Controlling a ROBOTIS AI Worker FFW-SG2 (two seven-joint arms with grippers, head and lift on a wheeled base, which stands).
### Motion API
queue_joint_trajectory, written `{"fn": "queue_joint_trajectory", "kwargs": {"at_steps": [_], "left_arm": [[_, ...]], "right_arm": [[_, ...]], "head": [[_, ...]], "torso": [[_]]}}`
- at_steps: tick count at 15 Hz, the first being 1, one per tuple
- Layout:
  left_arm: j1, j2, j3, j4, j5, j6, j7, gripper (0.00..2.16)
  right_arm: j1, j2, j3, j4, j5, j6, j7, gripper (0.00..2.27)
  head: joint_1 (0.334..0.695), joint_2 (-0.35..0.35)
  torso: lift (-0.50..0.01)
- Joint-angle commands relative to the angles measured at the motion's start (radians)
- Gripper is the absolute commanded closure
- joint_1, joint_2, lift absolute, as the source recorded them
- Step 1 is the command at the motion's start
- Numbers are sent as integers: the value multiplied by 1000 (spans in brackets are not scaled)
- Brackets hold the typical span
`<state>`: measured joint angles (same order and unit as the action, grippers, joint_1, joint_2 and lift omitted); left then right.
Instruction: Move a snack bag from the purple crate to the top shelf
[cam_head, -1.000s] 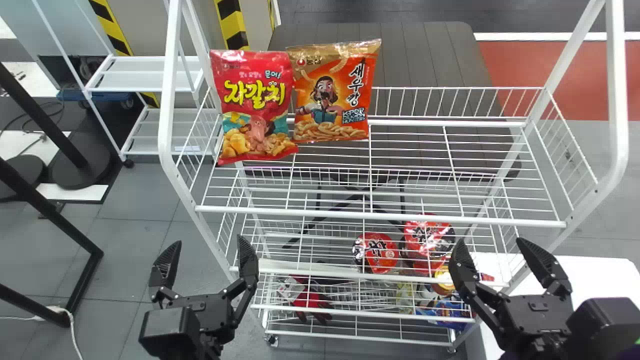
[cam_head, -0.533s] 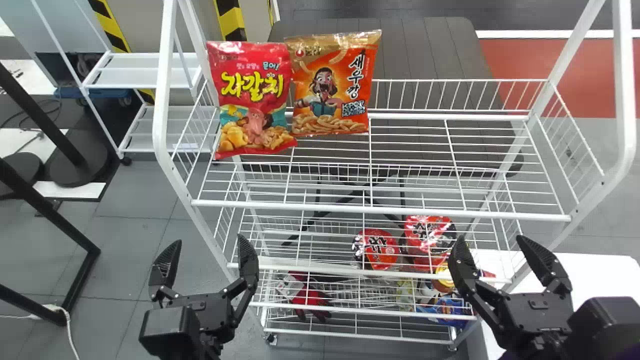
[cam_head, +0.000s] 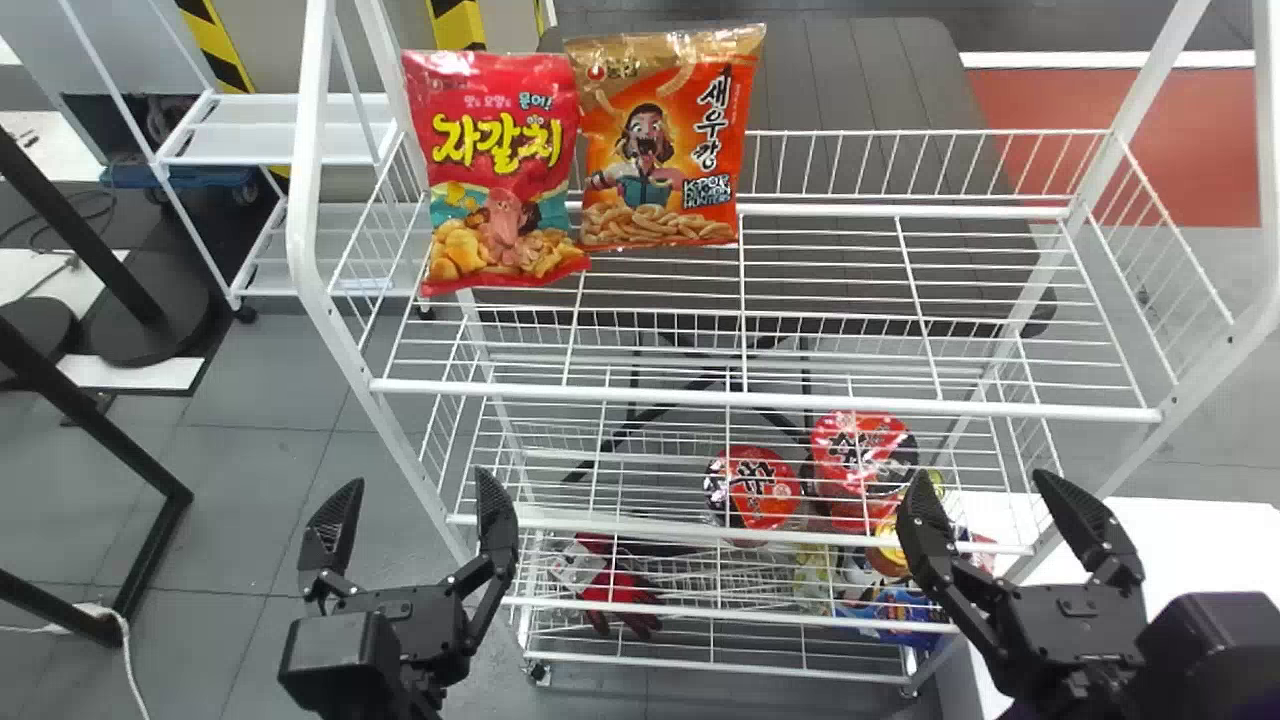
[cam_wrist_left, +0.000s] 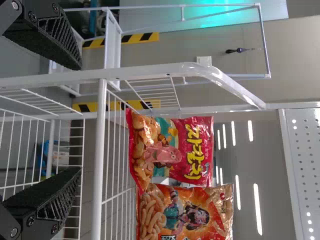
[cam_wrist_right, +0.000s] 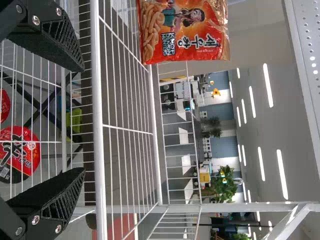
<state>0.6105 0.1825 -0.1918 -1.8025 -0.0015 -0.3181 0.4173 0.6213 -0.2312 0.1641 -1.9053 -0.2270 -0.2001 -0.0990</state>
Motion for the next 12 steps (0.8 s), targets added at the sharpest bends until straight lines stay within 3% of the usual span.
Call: {"fn": "queue_joint_trajectory", "kwargs": {"at_steps": [1,12], "left_arm": [[0,0,0,0,0,1,1,97],[0,-2,0,3,0,-2,6,97]], "right_arm": [[0,0,0,0,0,0,-7,107],[0,1,0,5,2,-9,-7,83]], "head": [[695,58],[695,57]], "torso": [[-66],[-110]]}}
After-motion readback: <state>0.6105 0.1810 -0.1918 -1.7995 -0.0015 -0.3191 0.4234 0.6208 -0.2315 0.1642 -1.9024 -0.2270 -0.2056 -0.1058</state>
